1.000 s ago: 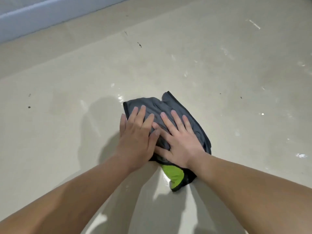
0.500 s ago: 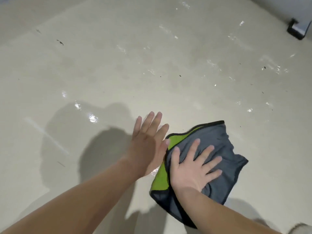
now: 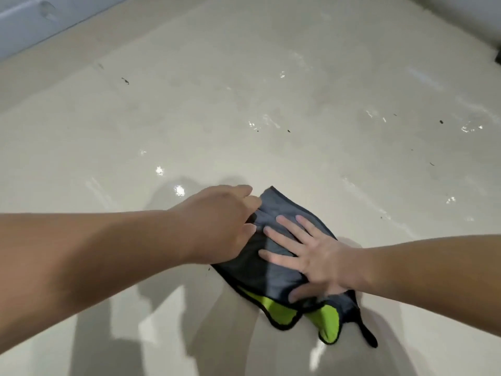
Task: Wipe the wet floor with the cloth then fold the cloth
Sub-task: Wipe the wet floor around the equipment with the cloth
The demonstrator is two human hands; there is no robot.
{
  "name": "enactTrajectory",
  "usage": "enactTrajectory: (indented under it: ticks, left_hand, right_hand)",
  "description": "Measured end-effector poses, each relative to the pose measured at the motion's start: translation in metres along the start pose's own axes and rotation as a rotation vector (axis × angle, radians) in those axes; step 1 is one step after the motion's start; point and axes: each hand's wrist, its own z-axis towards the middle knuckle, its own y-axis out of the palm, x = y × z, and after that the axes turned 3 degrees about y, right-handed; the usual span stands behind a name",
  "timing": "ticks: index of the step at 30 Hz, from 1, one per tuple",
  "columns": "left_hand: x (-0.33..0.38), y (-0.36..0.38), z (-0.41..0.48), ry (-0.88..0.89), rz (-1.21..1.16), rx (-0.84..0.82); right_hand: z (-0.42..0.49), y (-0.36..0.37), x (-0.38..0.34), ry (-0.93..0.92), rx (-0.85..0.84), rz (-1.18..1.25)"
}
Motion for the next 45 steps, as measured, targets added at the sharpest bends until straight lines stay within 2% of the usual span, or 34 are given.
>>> enactTrajectory:
  ticks: [4,7,9,11,15,17,21,23,25,26,28,30,31,32,33,35,37,38,42,45]
  left_hand:
    - [0.058,-0.013,0.029,-0.07,0.087,-0.169]
    - [0.106,0.001,0.06,-0.132,0.041,-0.329]
    - [0.138,0.023,0.08,-0.202,-0.123,-0.264]
    - [0.169,0.047,0.095,-0.238,-0.285,-0.105]
    - [0.227,0.077,0.121,-0.265,-0.398,0.039]
    - [0.244,0.081,0.128,-0.287,-0.461,0.041]
    - [0.243,0.077,0.135,-0.257,-0.406,0.06]
    - [0.234,0.074,0.137,-0.243,-0.363,0.098]
    - [0.223,0.075,0.138,-0.259,-0.403,0.167]
    - [0.217,0.074,0.136,-0.284,-0.441,0.211]
    - [0.204,0.073,0.136,-0.313,-0.488,0.275]
    - [0.195,0.068,0.135,-0.331,-0.457,0.284]
    - [0.191,0.069,0.138,-0.355,-0.468,0.292]
    - [0.189,0.07,0.14,-0.38,-0.495,0.298]
    - [0.19,0.069,0.143,-0.384,-0.513,0.316]
    - [0.201,0.07,0.143,-0.37,-0.503,0.328]
    - [0.222,0.079,0.137,-0.433,-0.427,0.281]
    - [0.234,0.091,0.134,-0.479,-0.387,0.22]
    - [0.286,0.142,0.143,-0.754,-0.454,-0.039]
    - [0.291,0.165,0.151,-0.774,-0.344,0.04]
  right_hand:
    - [-0.012,0.017,0.042,-0.056,0.113,-0.011]
    - [-0.035,0.032,0.071,-0.027,0.157,-0.023]
    - [-0.06,0.053,0.08,0.058,0.248,0.071]
    - [-0.083,0.077,0.087,0.136,0.287,0.116]
    - [-0.13,0.112,0.117,0.198,0.306,0.102]
    - [-0.148,0.126,0.132,0.356,0.318,0.167]
    - [-0.149,0.136,0.125,1.028,0.285,0.448]
    - [-0.134,0.122,0.107,1.213,0.242,0.636]
    - [-0.12,0.114,0.08,1.157,0.2,0.708]
    - [-0.115,0.112,0.063,1.049,0.26,0.67]
    - [-0.112,0.104,0.033,0.689,0.33,0.481]
    - [-0.112,0.097,0.023,0.195,0.242,0.323]
    - [-0.115,0.091,0.026,0.051,0.234,0.329]
    - [-0.119,0.086,0.032,0.019,0.327,0.373]
    - [-0.123,0.082,0.04,0.085,0.456,0.439]
    - [-0.135,0.084,0.063,0.376,0.652,0.579]
    - [-0.15,0.088,0.087,0.709,0.727,0.695]
    - [-0.158,0.094,0.099,0.81,0.741,0.768]
    - [-0.187,0.12,0.126,0.967,0.747,0.835]
    - [-0.195,0.133,0.124,0.977,0.726,0.816]
